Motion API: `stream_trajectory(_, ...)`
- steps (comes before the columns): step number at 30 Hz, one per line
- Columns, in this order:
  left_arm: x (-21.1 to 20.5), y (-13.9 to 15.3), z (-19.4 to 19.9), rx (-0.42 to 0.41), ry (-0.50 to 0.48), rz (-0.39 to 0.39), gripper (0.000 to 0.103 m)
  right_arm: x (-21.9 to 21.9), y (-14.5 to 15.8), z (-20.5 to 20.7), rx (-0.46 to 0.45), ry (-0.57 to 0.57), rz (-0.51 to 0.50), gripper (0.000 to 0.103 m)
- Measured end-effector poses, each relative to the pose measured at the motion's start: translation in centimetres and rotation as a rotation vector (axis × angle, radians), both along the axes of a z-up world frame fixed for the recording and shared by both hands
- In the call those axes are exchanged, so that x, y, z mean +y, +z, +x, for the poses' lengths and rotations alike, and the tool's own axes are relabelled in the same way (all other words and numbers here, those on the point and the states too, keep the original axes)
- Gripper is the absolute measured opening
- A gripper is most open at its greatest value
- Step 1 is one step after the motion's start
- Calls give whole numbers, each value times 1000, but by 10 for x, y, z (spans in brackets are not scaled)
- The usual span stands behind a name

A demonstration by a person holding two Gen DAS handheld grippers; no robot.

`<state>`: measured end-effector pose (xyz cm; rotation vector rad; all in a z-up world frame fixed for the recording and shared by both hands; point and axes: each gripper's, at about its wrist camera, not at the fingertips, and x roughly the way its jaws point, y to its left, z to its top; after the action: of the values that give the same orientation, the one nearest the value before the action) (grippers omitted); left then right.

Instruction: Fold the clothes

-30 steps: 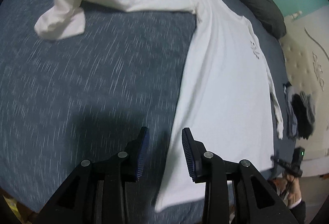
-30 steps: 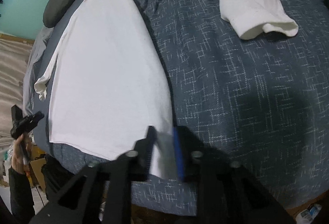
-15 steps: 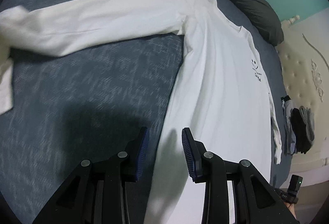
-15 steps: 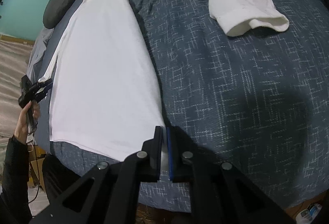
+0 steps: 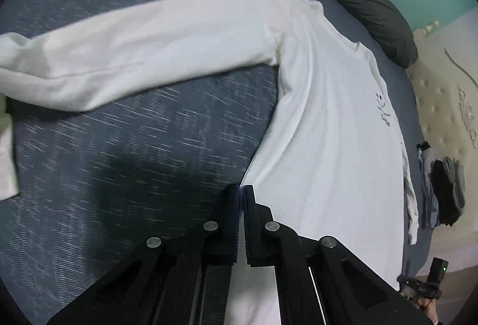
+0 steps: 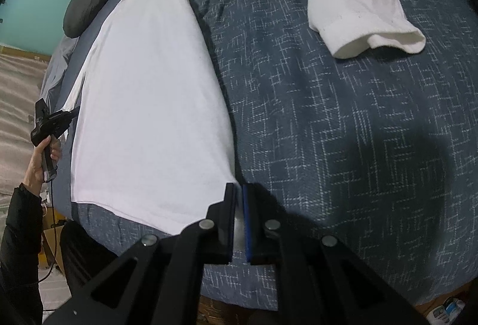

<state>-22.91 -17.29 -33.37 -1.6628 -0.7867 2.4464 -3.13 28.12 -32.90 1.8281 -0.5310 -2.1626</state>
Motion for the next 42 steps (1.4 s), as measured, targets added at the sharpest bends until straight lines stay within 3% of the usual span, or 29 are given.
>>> stream_trajectory(8,-2,-8,-2,-26,49,-18,2,-4,2,4,-6,5,42,2)
stream_trajectory(11,-3,-6,0,-41,42,9,5,-3,4,6,-9,-2,43,1)
stream_trajectory(17,-11,7,27,-46,-25,-14,7,-5,11,8,8,-7,27,1)
stream_trajectory(19,-9,5,35,-53,-55,-7,15,-7,12,9,13,-14,1,2)
stream_trajectory(22,-4,-6,42,-72,-77,2,17,-12,11,11,10,-40,-23,2)
stream_trajectory(26,-1,-18,47,-76,-77,34,17,-16,12,15,0,-55,-22,3)
stream_trajectory(29,0,-18,47,-66,-87,32,15,-20,15,18,2,-56,-23,9)
stream_trajectory(30,-1,-18,48,-67,-91,34,4,-25,17,17,3,-57,-23,13)
stream_trajectory(31,-1,-17,48,-65,-95,35,2,-26,18,17,3,-79,-21,14)
stream_trajectory(37,-14,-5,52,-27,-68,-7,2,-22,21,10,1,-121,-24,16)
stream_trajectory(42,-8,-11,51,-51,-70,-26,2,-23,21,11,-2,-120,-15,16)
